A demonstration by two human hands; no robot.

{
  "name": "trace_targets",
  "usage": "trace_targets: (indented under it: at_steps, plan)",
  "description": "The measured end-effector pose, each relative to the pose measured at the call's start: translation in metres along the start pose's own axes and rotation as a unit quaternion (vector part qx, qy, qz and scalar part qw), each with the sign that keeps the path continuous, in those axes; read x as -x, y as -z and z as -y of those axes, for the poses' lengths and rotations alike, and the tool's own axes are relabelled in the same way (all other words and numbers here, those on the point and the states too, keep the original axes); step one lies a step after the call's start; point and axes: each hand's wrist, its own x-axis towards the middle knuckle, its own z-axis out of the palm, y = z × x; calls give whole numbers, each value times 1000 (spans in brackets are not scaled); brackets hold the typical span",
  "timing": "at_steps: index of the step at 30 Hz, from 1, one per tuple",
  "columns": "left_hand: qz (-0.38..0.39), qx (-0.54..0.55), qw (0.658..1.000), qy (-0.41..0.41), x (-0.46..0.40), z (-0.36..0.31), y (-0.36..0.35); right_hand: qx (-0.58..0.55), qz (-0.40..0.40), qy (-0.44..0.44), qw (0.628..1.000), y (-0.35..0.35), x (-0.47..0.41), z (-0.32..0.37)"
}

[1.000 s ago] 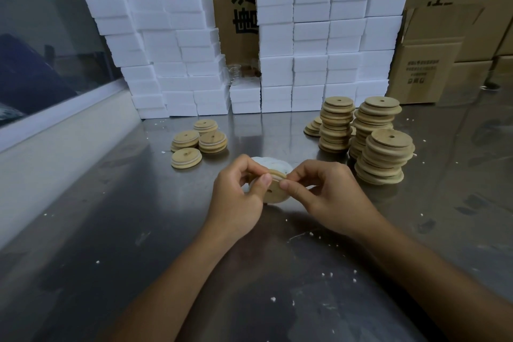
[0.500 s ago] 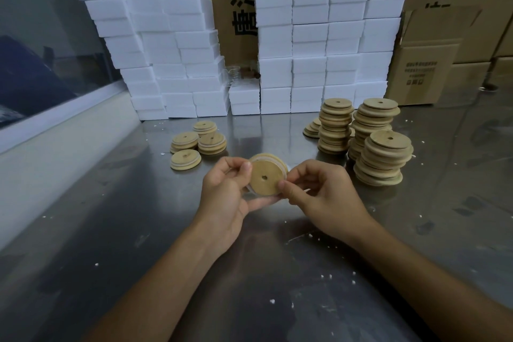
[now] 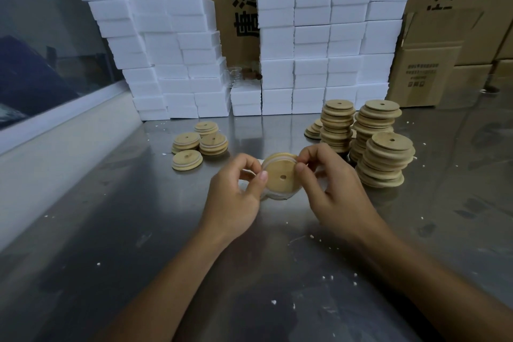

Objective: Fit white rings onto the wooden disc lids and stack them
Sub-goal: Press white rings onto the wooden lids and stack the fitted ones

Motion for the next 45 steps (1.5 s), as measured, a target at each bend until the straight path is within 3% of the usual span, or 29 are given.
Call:
trace_targets:
  at_steps: [6, 9, 14, 18, 22, 28, 31, 36, 45]
  plan:
    - [78, -53, 995, -28, 1, 3, 4, 1, -21, -5, 1000, -1, 0, -5]
    - [76, -66, 994, -40, 3, 2, 3, -18, -27, -22, 999, -1, 0, -8]
    - [16, 23, 999, -17, 2, -2, 2, -80, -45, -84, 992, -4, 0, -11]
    - [-12, 57, 998, 22, 1, -2, 1, -152, 3, -159, 975, -8, 2, -10]
    - [-58, 118, 987, 91, -4, 4, 7, -133, -2, -175, 976, -8, 2, -11]
    - [-241, 215, 917, 233, -24, 34, 41, -80, -26, -158, 984, -2, 3, -16]
    - [-297, 224, 883, 285, -29, 55, 58, -72, -40, -159, 984, -2, 2, -18]
    - [-316, 254, 856, 320, -45, 74, 66, -60, -58, -155, 984, 1, 2, -17]
    - [-308, 184, 859, 366, -80, 106, 64, -49, -96, -112, 988, 6, 1, -10]
